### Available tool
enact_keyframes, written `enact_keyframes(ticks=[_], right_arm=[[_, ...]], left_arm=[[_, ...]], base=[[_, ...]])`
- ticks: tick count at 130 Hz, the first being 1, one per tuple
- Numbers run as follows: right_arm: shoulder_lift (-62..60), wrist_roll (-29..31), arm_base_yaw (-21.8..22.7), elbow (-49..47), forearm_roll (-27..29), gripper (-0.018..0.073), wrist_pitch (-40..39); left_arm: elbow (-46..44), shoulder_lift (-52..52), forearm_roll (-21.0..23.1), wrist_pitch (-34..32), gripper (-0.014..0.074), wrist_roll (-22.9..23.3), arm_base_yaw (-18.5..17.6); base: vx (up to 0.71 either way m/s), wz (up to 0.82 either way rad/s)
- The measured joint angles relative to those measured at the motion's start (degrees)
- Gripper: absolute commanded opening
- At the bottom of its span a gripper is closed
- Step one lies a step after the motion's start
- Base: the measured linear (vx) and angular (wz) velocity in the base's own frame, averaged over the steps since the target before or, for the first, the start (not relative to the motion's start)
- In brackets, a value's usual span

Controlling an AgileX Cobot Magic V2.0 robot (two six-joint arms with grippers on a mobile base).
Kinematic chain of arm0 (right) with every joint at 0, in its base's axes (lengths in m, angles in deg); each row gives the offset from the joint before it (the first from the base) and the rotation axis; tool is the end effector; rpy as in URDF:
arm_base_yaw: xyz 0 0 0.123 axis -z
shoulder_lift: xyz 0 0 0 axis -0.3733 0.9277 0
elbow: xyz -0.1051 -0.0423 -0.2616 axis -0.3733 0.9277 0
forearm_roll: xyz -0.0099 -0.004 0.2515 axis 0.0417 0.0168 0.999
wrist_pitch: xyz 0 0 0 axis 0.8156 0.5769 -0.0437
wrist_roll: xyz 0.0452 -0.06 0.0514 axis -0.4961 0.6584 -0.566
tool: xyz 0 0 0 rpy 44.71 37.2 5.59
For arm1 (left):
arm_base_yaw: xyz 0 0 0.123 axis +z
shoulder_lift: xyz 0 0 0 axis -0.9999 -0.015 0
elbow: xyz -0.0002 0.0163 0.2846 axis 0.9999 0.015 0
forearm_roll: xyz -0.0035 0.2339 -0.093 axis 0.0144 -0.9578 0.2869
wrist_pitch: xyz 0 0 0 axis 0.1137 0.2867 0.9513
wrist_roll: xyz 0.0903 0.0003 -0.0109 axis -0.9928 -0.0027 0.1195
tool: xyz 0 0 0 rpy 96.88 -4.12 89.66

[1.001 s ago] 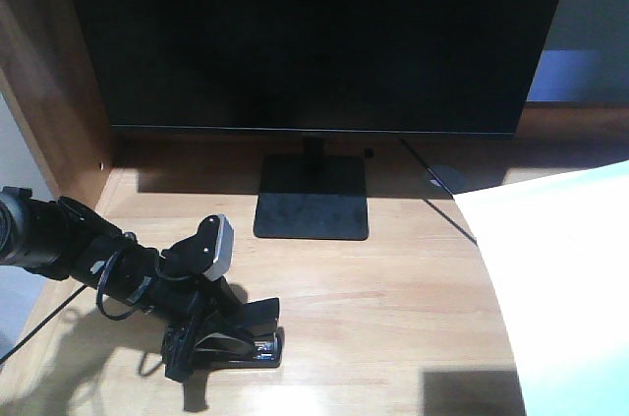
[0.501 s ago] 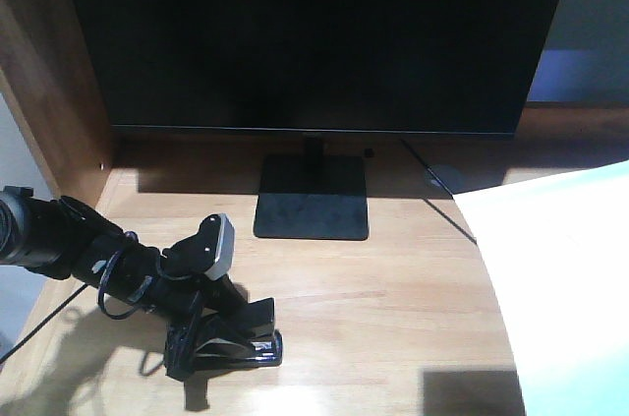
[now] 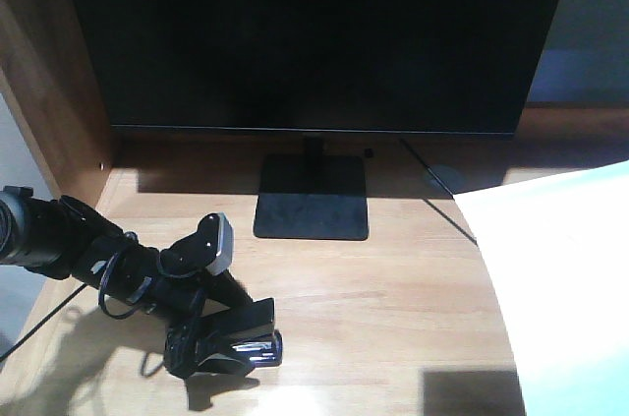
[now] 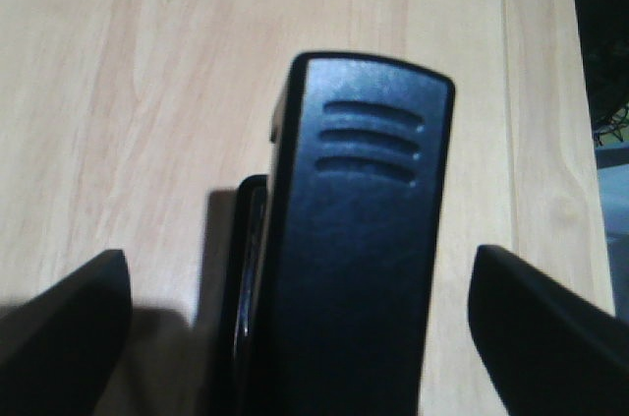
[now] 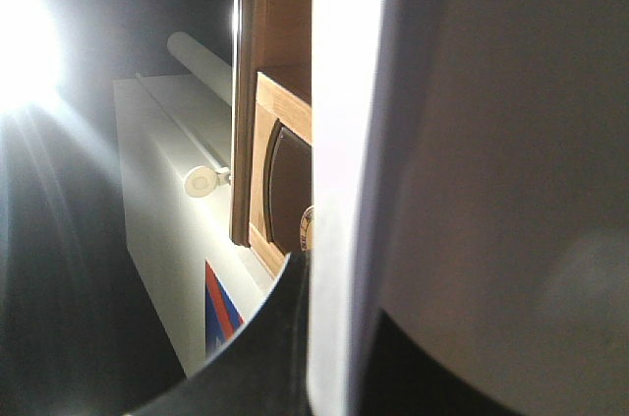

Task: Grab stapler and paper to desk for stapling
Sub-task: 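Set the stapler down near the monitor stand with the left gripper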

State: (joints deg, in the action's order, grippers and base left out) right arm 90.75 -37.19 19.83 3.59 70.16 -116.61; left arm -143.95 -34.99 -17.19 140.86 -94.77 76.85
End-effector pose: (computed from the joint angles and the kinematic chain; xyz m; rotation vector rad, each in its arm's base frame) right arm 0.0437 0.0106 0.3051 0.3411 0.5902 1.4127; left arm 0.3012 -0.1328 0.1122 1.5829 1.9826 -0.9090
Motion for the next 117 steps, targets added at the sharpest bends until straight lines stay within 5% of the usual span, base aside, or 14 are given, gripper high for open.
enact_keyframes(ticks=[117], right_arm=[[0.0,0.0,0.0,0.0,0.0,-0.0006,0.0]], left_arm=[[0.0,17.1,-1.7,1.7,0.0118,0.1,0.0]], base=[[0.0,0.0]])
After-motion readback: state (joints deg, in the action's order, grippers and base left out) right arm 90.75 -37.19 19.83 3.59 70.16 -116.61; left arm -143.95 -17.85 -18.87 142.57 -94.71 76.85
